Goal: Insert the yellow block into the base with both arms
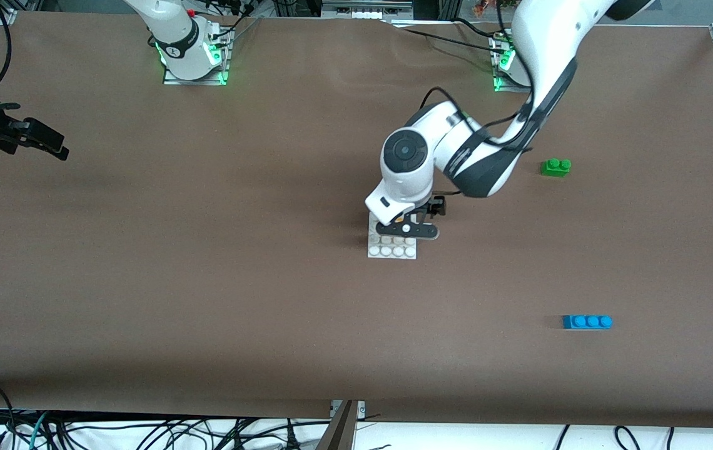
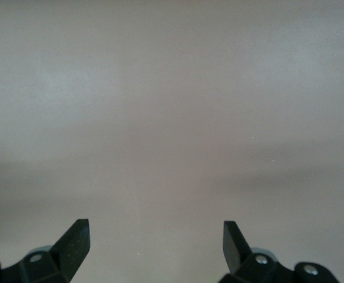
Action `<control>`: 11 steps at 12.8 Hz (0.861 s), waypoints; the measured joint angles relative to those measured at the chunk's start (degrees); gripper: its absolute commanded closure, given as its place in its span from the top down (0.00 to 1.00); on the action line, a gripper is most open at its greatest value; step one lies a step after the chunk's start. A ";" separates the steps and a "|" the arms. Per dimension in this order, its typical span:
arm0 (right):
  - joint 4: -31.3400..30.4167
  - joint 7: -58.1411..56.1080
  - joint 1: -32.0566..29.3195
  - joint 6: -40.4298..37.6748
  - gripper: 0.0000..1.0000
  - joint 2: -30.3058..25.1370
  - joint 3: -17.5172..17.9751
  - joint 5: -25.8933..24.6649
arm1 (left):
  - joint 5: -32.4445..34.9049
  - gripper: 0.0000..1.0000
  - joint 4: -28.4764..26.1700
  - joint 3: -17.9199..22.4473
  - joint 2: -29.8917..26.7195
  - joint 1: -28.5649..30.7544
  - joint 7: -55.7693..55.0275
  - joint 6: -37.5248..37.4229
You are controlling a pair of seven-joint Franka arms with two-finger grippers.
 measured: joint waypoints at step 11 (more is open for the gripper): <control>-0.02 -0.01 0.00 -0.02 1.00 0.02 0.01 0.00 | -6.35 1.00 5.61 0.48 -17.03 19.91 21.52 -20.25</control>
